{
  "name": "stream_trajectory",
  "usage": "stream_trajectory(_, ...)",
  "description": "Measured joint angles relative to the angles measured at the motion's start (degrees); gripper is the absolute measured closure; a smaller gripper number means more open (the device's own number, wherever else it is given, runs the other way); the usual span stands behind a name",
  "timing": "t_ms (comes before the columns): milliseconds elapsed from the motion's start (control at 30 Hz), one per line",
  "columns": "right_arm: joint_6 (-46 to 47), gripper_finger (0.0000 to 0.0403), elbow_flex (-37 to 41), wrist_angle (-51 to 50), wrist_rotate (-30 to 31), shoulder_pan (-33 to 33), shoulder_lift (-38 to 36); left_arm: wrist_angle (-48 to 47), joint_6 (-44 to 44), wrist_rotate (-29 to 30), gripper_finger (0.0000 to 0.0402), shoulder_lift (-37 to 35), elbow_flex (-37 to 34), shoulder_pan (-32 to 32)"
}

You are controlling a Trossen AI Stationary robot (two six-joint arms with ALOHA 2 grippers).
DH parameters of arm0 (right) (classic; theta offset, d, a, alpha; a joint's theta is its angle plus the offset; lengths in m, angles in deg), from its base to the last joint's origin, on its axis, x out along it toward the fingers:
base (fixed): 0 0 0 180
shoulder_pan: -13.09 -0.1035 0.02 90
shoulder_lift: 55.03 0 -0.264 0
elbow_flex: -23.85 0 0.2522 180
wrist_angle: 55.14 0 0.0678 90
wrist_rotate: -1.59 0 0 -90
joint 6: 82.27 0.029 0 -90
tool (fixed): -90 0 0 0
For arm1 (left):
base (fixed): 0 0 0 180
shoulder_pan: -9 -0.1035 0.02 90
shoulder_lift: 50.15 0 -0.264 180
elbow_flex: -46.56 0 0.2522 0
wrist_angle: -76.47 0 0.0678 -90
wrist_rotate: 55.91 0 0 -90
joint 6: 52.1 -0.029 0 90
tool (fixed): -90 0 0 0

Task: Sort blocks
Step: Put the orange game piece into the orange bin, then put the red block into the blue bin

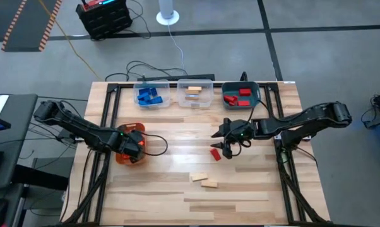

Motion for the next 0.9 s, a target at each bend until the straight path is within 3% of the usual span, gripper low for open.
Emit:
stream_trajectory(300,4.92,0.0158,0.00,-4.64,1.27,-2.43,1.60,-6.74,0.86,0.01,0.0217,-0.32,4.34,0.00)
stream_trajectory(367,8.09,0.0158,0.00,-5.06,5.17,-4.69,3.49,-7.69,0.92,1.38,0.0209,-0.30,5.61,0.00)
stream_trajectory(567,17.51,0.0158,-0.76,-5.30,25.93,-14.84,13.24,-4.90,2.25,8.52,0.0203,-0.32,7.40,-0.04)
stream_trajectory(900,24.76,0.0158,-2.27,-3.12,29.42,-16.26,21.68,-3.90,5.42,9.74,0.0202,-0.32,7.96,-0.96)
